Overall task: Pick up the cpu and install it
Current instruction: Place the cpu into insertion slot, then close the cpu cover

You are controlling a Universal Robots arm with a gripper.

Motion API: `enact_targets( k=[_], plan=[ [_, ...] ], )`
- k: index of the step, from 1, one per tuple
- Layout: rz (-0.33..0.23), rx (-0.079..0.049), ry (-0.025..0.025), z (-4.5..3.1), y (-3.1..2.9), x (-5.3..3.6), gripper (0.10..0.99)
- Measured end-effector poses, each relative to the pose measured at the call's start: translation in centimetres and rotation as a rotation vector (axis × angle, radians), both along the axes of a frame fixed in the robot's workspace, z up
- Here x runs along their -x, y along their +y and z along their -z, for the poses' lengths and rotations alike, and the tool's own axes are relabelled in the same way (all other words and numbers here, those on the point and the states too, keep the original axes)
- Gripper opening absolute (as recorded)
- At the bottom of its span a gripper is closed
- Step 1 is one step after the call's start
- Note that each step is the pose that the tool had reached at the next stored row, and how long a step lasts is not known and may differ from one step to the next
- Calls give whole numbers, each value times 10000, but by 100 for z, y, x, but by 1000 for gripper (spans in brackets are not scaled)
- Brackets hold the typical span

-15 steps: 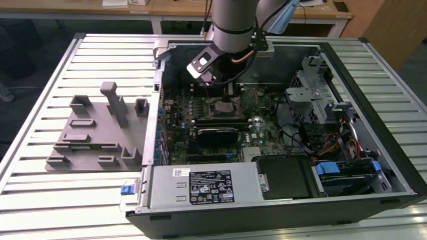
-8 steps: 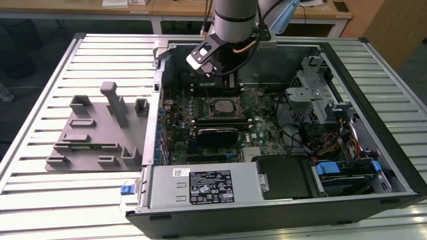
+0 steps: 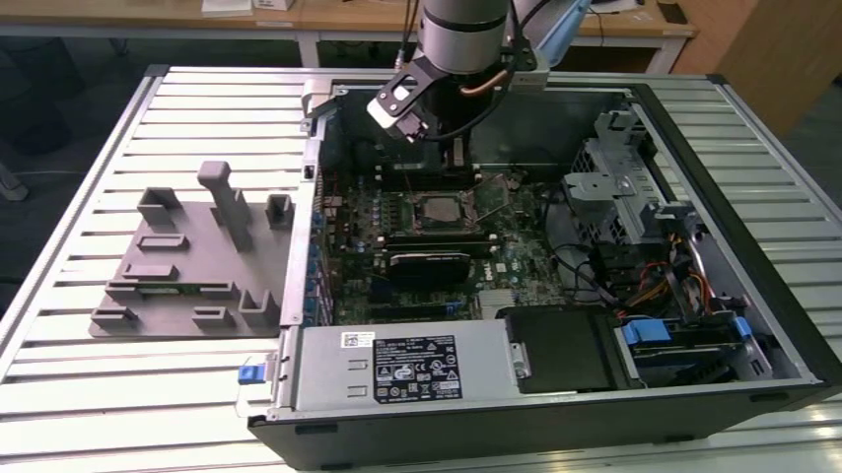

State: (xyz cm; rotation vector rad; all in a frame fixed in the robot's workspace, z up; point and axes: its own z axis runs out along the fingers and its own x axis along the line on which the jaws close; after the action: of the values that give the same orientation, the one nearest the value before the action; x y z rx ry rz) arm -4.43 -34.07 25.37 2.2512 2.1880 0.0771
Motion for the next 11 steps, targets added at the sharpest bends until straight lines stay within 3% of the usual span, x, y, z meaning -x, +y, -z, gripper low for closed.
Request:
enact_targets(
  k=[11],
  plan=[
    [0,40,-4,0,0,0,106]
  ],
)
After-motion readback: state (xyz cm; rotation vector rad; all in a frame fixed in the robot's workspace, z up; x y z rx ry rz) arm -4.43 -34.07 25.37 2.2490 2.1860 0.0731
